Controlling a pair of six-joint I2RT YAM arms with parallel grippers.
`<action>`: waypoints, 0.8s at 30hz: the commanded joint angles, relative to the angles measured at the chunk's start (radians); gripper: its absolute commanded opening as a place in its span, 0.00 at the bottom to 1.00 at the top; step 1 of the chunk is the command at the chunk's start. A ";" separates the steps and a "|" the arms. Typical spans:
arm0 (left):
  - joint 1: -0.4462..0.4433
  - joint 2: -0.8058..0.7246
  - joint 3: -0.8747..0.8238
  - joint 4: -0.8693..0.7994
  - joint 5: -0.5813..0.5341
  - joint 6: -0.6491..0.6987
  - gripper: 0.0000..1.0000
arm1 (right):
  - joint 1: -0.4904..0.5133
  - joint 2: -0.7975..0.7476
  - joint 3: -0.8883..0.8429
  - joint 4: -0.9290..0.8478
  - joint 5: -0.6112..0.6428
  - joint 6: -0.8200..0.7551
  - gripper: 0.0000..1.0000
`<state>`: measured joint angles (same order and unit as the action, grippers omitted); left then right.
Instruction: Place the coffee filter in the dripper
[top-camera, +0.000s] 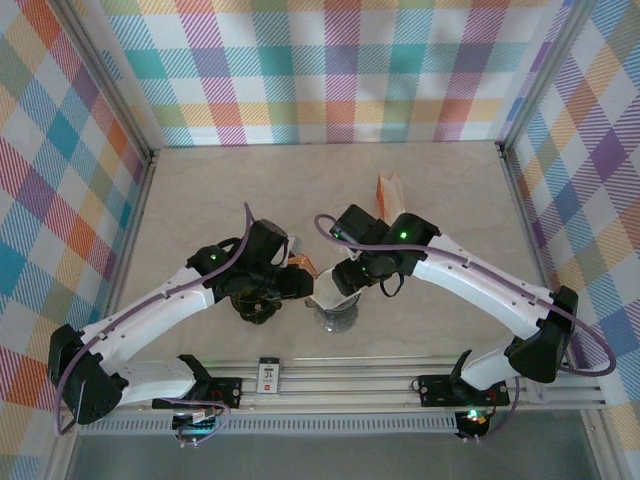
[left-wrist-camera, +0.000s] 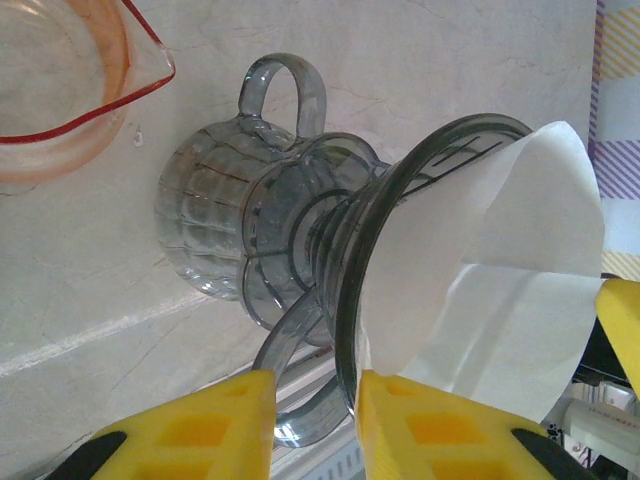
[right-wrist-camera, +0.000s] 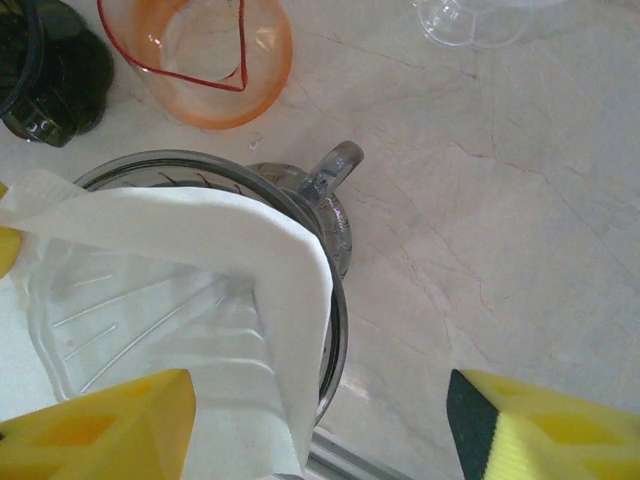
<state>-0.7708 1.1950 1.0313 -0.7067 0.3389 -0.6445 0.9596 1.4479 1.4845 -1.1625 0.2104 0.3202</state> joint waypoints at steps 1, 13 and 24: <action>-0.013 0.012 0.035 -0.037 0.018 0.037 0.29 | -0.014 0.003 0.053 0.018 -0.055 -0.118 0.64; -0.015 0.019 0.042 -0.055 0.015 0.052 0.29 | -0.048 0.090 0.075 0.013 -0.103 -0.170 0.44; -0.014 -0.003 0.032 -0.040 0.013 0.030 0.34 | -0.048 0.078 0.065 0.021 -0.098 -0.115 0.00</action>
<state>-0.7708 1.2106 1.0462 -0.7334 0.3439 -0.6125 0.9146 1.5433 1.5318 -1.1442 0.1181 0.1780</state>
